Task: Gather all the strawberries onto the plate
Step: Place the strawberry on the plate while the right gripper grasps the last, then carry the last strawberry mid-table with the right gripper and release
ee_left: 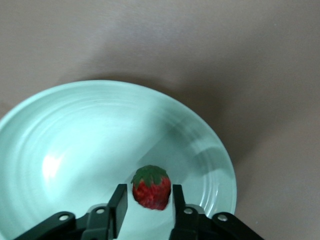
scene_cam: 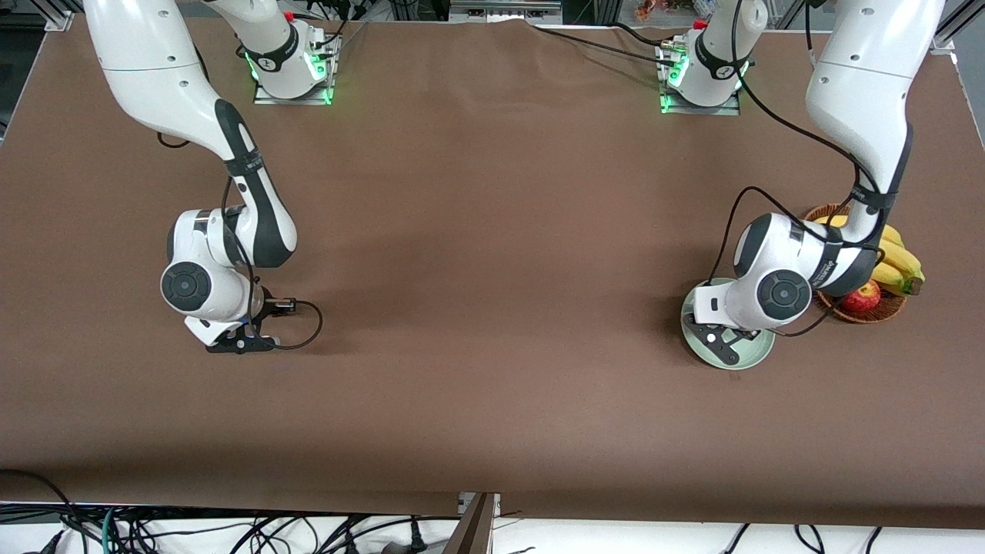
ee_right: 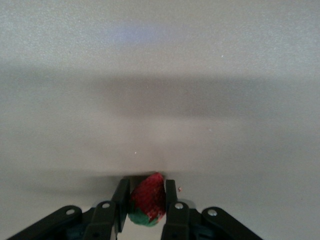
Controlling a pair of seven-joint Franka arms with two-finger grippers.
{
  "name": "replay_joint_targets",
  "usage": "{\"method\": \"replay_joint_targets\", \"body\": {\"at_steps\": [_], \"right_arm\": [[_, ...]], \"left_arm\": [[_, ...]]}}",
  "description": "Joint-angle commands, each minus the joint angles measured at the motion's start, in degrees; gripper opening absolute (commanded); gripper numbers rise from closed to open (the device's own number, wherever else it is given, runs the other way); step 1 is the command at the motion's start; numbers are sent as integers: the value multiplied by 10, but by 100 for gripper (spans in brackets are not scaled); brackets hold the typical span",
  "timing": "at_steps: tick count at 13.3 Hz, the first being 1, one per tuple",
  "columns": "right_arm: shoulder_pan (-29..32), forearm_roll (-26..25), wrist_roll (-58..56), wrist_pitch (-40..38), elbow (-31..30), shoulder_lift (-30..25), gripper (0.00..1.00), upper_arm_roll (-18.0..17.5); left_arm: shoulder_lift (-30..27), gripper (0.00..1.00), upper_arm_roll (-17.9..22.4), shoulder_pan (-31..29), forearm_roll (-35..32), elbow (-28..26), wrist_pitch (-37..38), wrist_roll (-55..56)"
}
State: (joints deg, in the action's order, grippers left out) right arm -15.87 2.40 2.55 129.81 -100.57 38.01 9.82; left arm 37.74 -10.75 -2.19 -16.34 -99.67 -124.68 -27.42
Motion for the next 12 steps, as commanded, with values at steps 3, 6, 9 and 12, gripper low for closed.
{"method": "replay_joint_targets", "body": {"at_steps": [3, 6, 9, 12], "right_arm": [[1, 7, 1, -66, 29, -14, 0, -58], [-1, 6, 141, -83, 63, -14, 0, -134], [-29, 6, 314, -73, 108, 14, 0, -196], [-100, 3, 466, -64, 201, 66, 0, -226]], "left_arm": [[-31, 100, -8, 2, -5, 5, 14, -5], [-70, 100, -21, 5, 10, 19, 73, 4], [-72, 100, -21, 8, 81, 56, 132, 23], [-70, 100, -37, 10, 98, 48, 157, 126]]}}
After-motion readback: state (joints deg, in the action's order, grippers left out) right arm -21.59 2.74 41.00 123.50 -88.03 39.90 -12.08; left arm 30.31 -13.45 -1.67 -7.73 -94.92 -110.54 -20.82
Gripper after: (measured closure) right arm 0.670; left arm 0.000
